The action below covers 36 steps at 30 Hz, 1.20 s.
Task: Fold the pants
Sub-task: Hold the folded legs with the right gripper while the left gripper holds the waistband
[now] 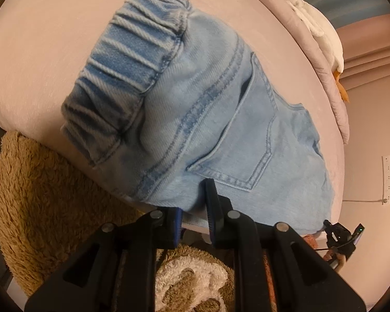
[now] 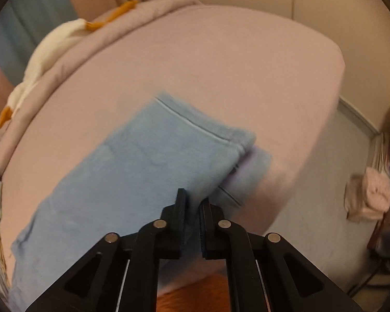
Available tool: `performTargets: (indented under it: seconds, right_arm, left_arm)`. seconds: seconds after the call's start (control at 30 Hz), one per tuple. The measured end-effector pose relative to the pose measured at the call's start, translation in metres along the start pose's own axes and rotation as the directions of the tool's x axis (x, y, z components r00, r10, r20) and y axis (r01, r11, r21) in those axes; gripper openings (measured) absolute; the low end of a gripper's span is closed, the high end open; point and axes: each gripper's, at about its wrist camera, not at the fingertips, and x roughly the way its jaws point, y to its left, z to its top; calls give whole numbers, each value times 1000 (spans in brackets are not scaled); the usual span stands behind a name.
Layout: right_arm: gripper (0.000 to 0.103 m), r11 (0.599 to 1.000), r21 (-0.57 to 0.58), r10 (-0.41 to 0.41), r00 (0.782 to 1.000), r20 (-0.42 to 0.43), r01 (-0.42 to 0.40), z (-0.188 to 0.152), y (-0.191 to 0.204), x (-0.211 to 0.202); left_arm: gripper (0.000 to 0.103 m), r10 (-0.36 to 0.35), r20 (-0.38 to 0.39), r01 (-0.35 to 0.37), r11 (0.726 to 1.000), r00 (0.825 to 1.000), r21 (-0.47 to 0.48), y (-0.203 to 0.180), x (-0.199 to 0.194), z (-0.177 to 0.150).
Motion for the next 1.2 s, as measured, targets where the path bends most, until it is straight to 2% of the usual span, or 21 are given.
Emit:
performTargets:
  seconds: [0.13, 0.23, 0.3, 0.37, 0.43, 0.47, 0.5, 0.6, 0.63, 0.77, 0.87, 1.03, 1.2]
  right_arm:
    - [6, 999, 27, 44, 999, -3, -43, 3, -9, -4]
    - [9, 998, 30, 62, 998, 2, -62, 4, -14, -10]
    - [14, 998, 37, 51, 999, 12, -52, 4, -16, -15]
    - [14, 999, 29, 25, 999, 41, -26, 3, -15, -16]
    - [14, 999, 26, 29, 999, 41, -31, 2, -17, -17]
    - [14, 999, 27, 38, 998, 41, -39, 2, -17, -17]
    - [14, 999, 27, 43, 998, 46, -44, 3, -17, -16]
    - [5, 997, 54, 45, 997, 56, -48, 6, -19, -17]
    - [5, 994, 76, 71, 996, 54, -75, 10, -20, -18]
    - [4, 995, 65, 66, 993, 94, -72, 13, -17, -32]
    - [4, 995, 79, 52, 993, 107, -60, 11, -17, -35]
    - [4, 995, 91, 35, 997, 65, -40, 9, -21, -21]
    - [4, 997, 83, -6, 1000, 15, 5, 3, -24, 4]
  left_arm:
    - [22, 1, 37, 0, 1000, 999, -11, 0, -13, 2]
    - [25, 61, 80, -62, 998, 995, 13, -3, -20, 3]
    - [25, 55, 80, -56, 998, 995, 12, -3, -19, 3]
    - [25, 46, 78, -46, 999, 996, 0, -1, -17, 4]
    - [21, 43, 91, -42, 999, 995, -7, 0, -18, 4]
    - [14, 52, 100, -52, 999, 994, -4, -2, -18, 4]
    - [13, 63, 102, -63, 998, 993, -2, -3, -19, 3]
    - [11, 85, 120, -90, 995, 989, 33, -12, -28, 0]
    - [10, 84, 128, -90, 995, 988, 44, -16, -34, -2]
    - [10, 89, 113, -97, 993, 990, 66, -19, -43, -4]
    - [11, 121, 110, -129, 989, 987, 73, -15, -40, -3]
    - [11, 188, 61, -193, 978, 980, 79, -4, -13, -2]
    - [15, 191, 54, -195, 979, 980, 68, 2, 1, 4]
